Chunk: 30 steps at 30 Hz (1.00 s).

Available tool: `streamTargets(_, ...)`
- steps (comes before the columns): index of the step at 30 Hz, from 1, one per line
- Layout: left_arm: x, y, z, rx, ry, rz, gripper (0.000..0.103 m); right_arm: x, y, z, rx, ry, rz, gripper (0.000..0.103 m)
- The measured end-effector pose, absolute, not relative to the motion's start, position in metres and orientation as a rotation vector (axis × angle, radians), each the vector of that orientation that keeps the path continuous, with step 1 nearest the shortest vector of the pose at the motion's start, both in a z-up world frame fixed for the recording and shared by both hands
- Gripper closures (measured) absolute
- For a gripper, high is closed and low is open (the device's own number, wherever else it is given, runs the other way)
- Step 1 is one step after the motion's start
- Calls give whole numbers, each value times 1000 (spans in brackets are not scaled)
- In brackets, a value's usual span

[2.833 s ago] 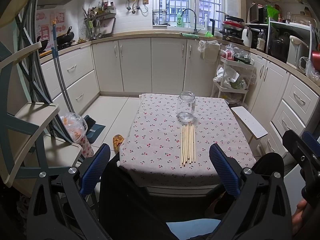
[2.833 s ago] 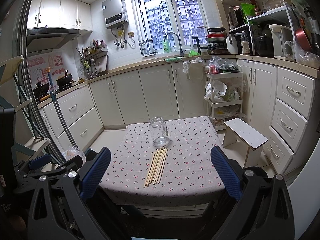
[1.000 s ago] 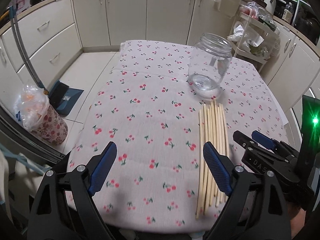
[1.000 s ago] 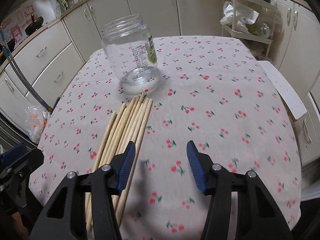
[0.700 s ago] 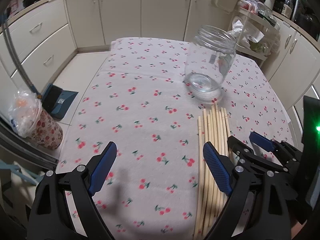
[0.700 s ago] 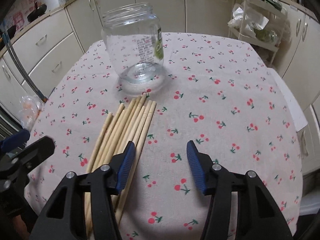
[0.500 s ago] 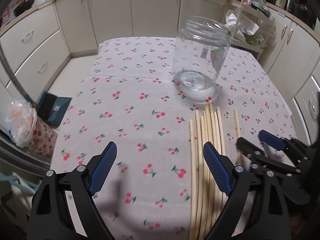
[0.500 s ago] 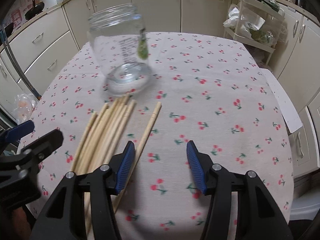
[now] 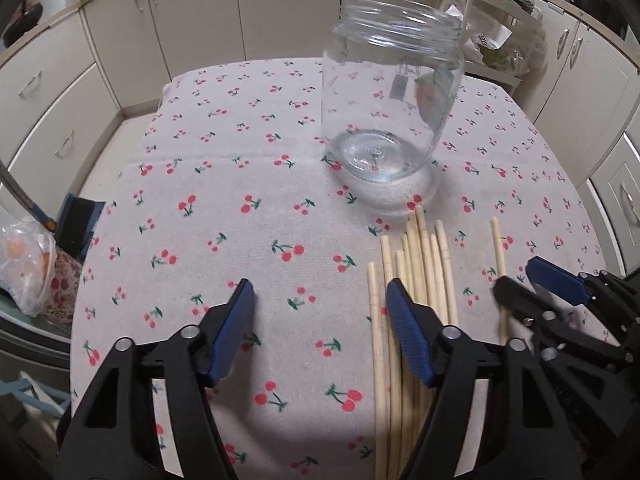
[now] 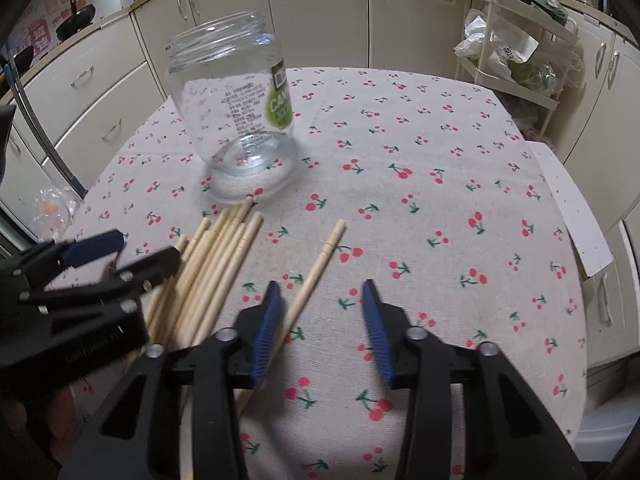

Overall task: Organize utensils
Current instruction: 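Close the left gripper on one wooden chopstick while the right gripper grasps another, then lift the left chopstick up while the right gripper lifts its chopstick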

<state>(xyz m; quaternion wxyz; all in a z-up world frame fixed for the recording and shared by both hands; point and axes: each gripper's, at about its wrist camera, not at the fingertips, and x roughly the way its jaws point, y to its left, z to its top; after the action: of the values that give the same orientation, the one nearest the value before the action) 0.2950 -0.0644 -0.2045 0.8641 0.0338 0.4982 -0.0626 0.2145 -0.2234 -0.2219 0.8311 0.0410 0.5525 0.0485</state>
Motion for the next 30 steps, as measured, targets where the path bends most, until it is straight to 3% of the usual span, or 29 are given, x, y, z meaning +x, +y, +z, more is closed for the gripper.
streamTargets(2,297,-62,-205,59,1050,-148,49,217,-228,-222,106,1185,110,73)
streamTargets(7,297,-70,-207,120,1038,-153,58,225,-225,-223,85,1204,130,71)
streamTargets(10,296,-75,-205,125,1036,-169,71,229,-222,-224,79,1206,137,71)
streamTargets(11,295,-76,-205,127,1034,-176,81,230,-222,-225,77,1204,140,72)
streamTargets(13,295,-78,-204,132,1039,-194,91,230,-224,-225,98,1211,156,91)
streamTargets(14,295,-78,-204,127,1044,-205,94,230,-227,-226,127,1218,167,92)
streamTargets(26,302,-71,-203,90,1093,-248,95,248,-223,-229,119,1256,175,87)
streamTargets(27,302,-71,-203,92,1091,-249,96,246,-221,-229,95,1248,172,92)
streamTargets(30,302,-67,-201,56,1114,-290,98,243,-222,-229,104,1239,186,95)
